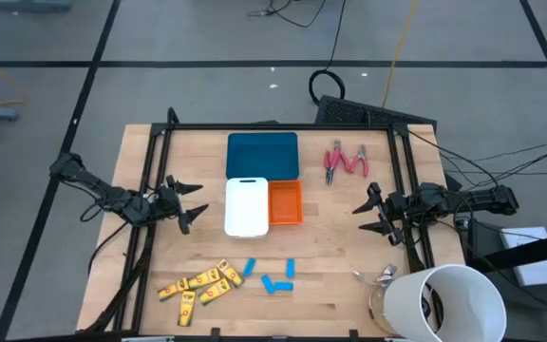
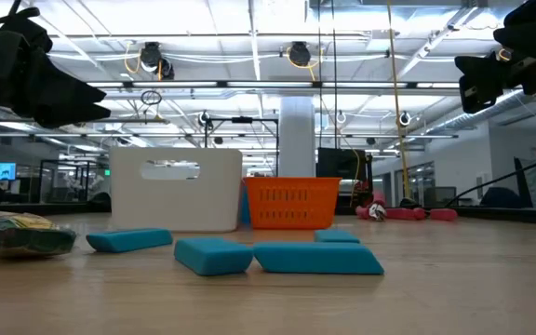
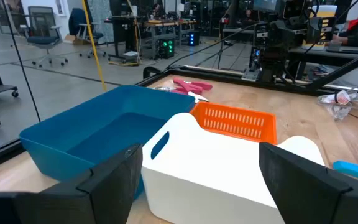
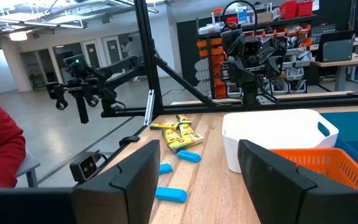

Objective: Pick & Place School Supplies

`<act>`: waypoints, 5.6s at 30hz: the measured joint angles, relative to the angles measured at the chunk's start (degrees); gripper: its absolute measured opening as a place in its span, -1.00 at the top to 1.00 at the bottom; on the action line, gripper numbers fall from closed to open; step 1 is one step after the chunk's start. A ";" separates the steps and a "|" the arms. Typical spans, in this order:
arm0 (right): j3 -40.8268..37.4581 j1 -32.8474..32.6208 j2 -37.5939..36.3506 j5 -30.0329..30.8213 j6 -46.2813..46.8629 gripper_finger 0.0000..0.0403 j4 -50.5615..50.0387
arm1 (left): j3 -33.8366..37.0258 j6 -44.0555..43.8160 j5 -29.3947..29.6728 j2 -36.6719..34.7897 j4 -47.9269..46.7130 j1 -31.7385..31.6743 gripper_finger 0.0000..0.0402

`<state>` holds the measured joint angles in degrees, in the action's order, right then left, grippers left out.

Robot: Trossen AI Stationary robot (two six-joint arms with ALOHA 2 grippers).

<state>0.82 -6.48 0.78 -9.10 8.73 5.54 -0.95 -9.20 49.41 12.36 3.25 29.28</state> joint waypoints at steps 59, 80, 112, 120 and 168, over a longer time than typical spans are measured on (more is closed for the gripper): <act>48.97 33.90 60.68 32.90 13.40 -0.21 -31.65 | 0.00 0.01 -0.28 0.01 0.00 0.00 -0.61; 42.10 46.70 75.12 25.35 29.01 -0.18 -40.47 | 0.00 0.00 -0.31 0.02 0.00 0.00 -0.61; 31.28 47.54 75.08 25.33 29.57 0.28 -26.49 | -0.02 0.01 -0.31 0.02 0.00 0.00 -0.61; 31.26 47.54 75.12 25.51 28.74 0.44 -25.77 | 0.00 0.01 -0.31 0.02 0.00 0.00 -0.61; 31.28 39.76 67.23 20.84 10.19 0.76 11.42 | -0.02 0.01 -0.31 0.00 0.00 0.00 -0.61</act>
<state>32.10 33.28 68.01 11.75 18.92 16.97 -0.97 -9.20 49.10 12.36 3.25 29.28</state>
